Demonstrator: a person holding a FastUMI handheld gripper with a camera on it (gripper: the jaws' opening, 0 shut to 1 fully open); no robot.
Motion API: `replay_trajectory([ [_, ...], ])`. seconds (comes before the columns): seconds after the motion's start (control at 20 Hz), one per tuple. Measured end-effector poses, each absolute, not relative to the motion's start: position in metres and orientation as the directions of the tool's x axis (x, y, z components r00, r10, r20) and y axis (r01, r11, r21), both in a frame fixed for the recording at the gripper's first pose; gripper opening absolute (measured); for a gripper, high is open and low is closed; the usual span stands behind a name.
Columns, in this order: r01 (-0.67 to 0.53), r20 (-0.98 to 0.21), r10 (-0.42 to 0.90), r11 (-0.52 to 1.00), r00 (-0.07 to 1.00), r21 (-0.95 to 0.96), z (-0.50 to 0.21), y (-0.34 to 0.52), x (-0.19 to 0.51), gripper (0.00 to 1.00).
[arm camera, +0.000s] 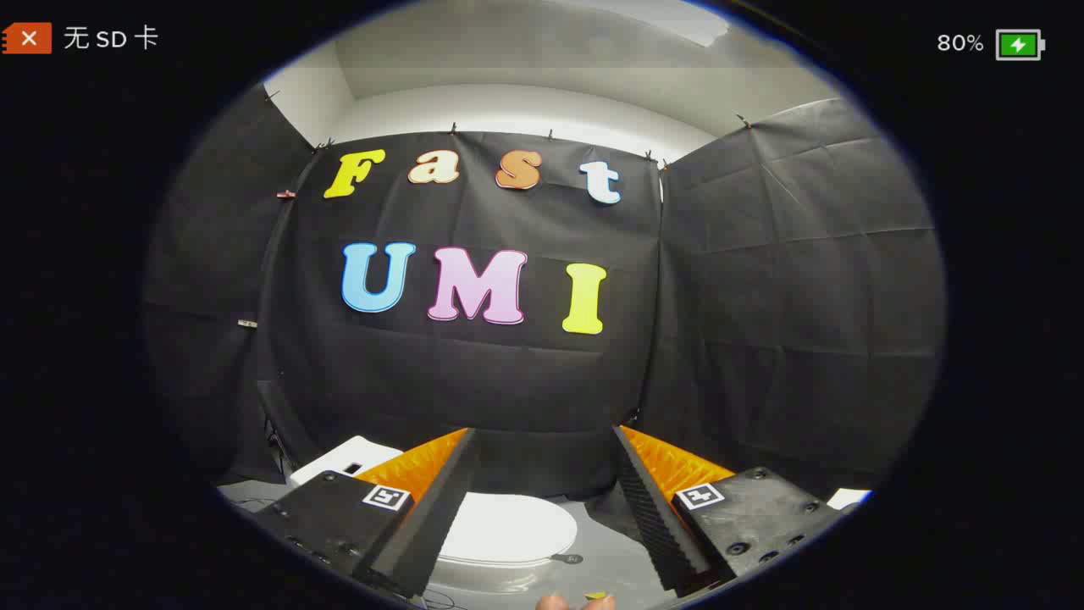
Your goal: Open the toilet lid.
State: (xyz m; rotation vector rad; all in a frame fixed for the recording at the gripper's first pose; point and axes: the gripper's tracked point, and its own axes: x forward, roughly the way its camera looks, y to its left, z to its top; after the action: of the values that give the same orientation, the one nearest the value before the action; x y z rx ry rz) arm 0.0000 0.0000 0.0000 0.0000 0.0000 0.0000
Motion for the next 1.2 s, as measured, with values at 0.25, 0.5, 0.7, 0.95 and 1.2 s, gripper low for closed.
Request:
replay_trajectory([
  [0.25,0.002,-0.013,-0.002,1.000,1.000,-0.009,-0.005,-0.002,0.002,0.98],
  [0.5,0.006,0.002,-0.006,1.000,1.000,-0.006,-0.001,-0.002,-0.001,0.98],
  [0.7,0.017,0.007,-0.017,1.000,1.000,-0.004,0.001,-0.005,-0.001,0.98],
  [0.95,0.031,0.008,-0.031,0.999,0.999,-0.010,-0.001,-0.010,0.004,0.98],
  [1.2,0.031,0.007,-0.030,0.999,1.000,-0.024,-0.005,-0.006,0.009,0.98],
])
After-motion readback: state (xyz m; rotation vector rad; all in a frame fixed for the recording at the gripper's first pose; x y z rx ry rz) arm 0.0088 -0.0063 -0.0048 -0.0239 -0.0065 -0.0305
